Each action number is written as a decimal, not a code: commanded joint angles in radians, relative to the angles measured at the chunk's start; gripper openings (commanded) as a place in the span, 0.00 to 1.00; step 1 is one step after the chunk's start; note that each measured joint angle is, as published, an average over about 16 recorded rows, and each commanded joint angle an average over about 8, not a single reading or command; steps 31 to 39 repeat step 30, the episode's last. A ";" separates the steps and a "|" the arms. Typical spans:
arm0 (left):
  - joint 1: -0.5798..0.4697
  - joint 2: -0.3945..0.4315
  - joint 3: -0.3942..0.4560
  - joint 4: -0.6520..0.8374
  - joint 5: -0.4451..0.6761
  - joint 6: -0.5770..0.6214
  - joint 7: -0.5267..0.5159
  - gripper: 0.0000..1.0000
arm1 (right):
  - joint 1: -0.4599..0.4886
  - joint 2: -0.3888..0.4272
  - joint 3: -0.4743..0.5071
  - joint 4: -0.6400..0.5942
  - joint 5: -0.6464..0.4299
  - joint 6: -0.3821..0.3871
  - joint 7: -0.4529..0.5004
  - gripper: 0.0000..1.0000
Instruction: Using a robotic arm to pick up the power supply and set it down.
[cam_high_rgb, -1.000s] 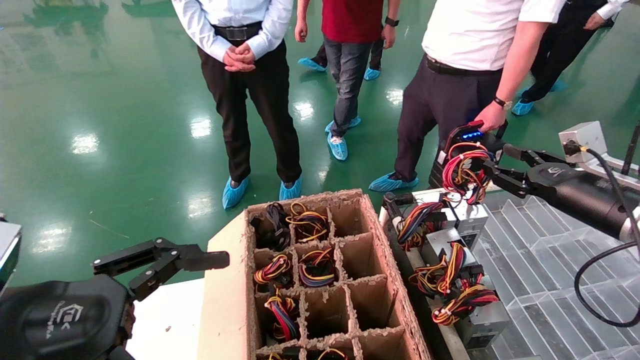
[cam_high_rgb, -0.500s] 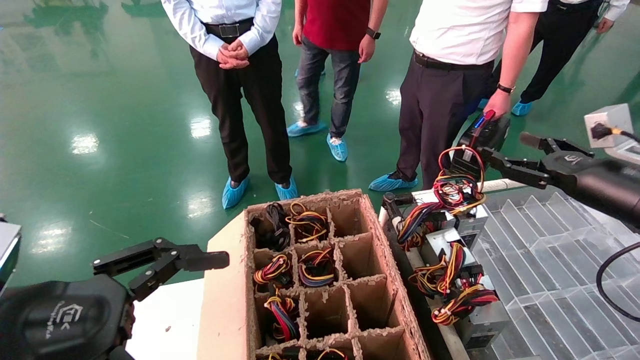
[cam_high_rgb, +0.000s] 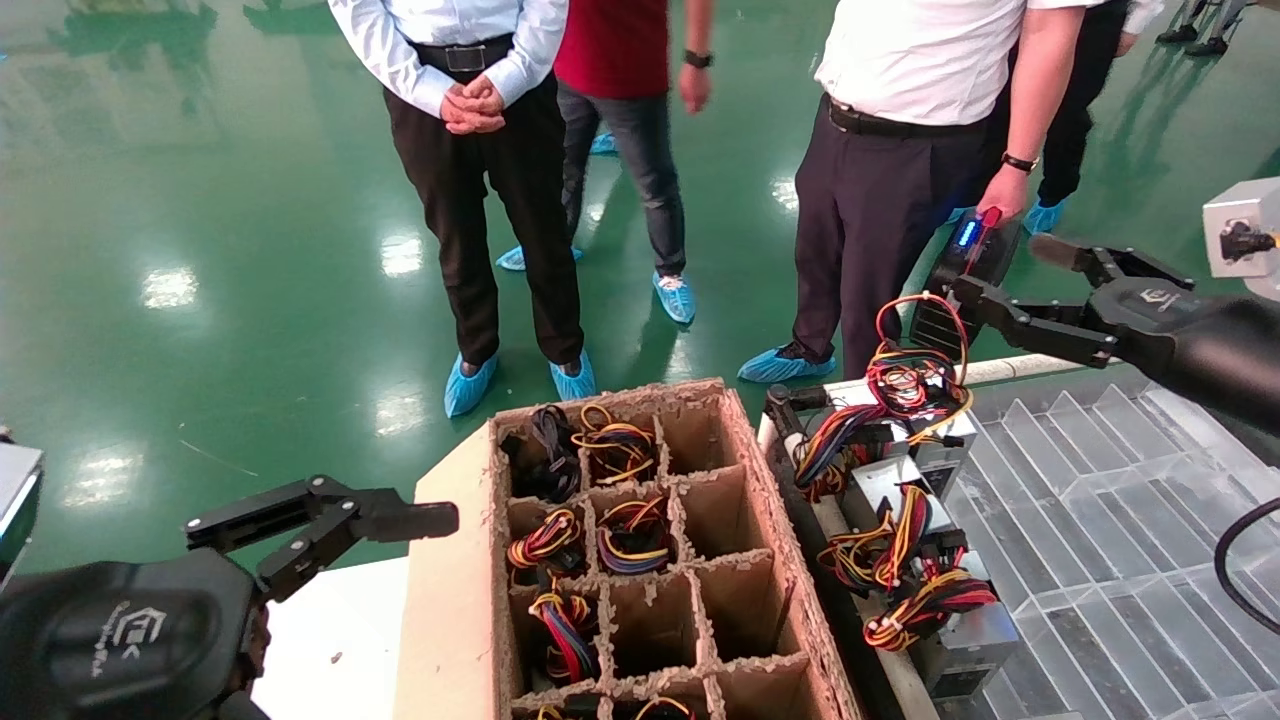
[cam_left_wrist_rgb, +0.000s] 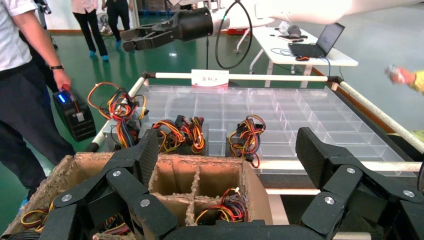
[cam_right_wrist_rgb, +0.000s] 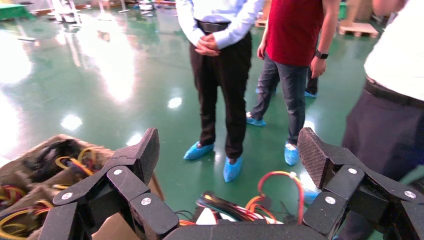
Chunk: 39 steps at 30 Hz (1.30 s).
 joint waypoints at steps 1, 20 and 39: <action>0.000 0.000 0.000 0.000 0.000 0.000 0.000 1.00 | -0.020 0.007 -0.001 0.043 0.014 -0.009 0.016 1.00; 0.000 0.000 0.000 0.000 0.000 0.000 0.000 1.00 | -0.211 0.077 -0.015 0.460 0.153 -0.097 0.168 1.00; 0.000 0.000 0.000 0.000 0.000 0.000 0.000 1.00 | -0.298 0.108 -0.021 0.649 0.216 -0.137 0.237 1.00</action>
